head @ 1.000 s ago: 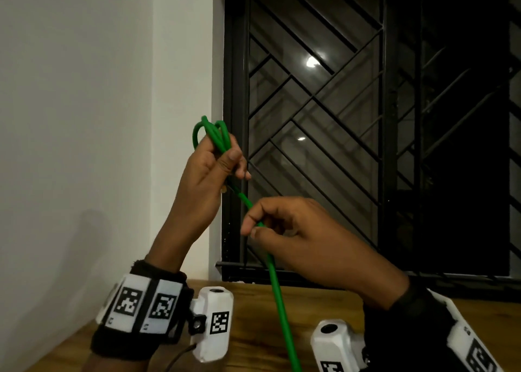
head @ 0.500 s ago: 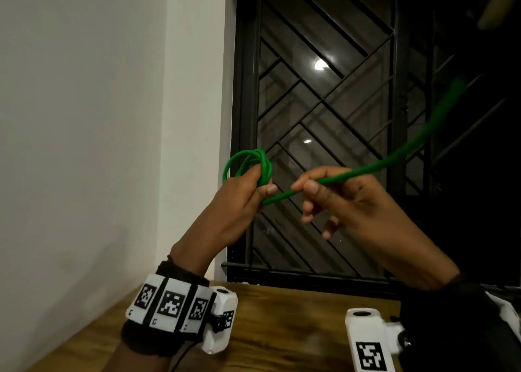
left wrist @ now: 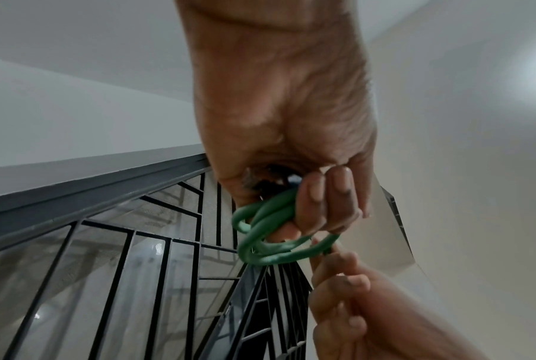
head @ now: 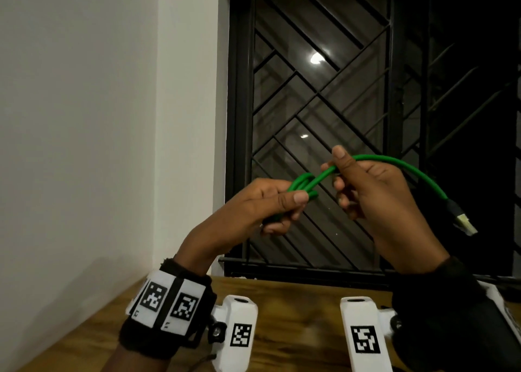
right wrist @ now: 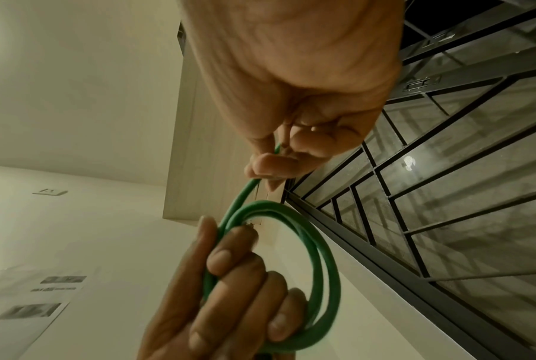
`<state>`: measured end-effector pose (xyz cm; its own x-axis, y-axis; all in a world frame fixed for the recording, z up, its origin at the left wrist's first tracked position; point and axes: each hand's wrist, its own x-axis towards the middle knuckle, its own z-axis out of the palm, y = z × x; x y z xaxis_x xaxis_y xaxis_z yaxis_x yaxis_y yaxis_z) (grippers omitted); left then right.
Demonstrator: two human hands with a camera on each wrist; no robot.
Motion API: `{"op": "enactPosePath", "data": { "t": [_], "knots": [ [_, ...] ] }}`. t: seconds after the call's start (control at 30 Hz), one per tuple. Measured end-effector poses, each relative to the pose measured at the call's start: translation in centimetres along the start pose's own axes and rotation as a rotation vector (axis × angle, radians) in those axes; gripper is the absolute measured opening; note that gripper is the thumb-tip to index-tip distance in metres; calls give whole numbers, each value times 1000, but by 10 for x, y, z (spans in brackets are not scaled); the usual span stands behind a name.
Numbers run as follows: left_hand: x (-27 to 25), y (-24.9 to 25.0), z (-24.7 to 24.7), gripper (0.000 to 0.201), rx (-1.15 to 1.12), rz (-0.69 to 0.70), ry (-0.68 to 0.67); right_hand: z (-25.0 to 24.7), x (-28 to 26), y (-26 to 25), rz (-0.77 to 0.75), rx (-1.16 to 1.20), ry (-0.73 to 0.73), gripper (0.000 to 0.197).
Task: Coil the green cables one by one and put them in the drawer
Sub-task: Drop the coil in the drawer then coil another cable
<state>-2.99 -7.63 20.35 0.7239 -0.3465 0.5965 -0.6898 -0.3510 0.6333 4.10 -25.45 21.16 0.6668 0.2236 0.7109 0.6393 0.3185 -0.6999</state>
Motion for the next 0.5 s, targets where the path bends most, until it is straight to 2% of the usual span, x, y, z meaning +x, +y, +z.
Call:
{"op": "enactPosePath", "data": {
  "t": [0.13, 0.2, 0.27, 0.4, 0.47, 0.5],
  "knots": [
    [0, 3, 1, 30, -8, 23, 68, 1, -1, 1, 41, -118, -26, 52],
    [1, 0, -1, 34, -80, -3, 100, 2, -1, 2, 36, -208, -52, 53],
    [2, -4, -3, 38, -230, -28, 132, 1, -1, 2, -57, -303, -49, 46],
    [2, -4, -10, 40, -595, -69, 172, -2, -1, 4, -315, -558, 75, 17],
    [1, -2, -13, 40, -750, -67, 150, -2, -1, 6, -285, -709, -21, 25],
    [1, -2, -14, 41, -800, -59, 149, -1, 0, 8, -220, -686, -115, 29]
  ]
}}
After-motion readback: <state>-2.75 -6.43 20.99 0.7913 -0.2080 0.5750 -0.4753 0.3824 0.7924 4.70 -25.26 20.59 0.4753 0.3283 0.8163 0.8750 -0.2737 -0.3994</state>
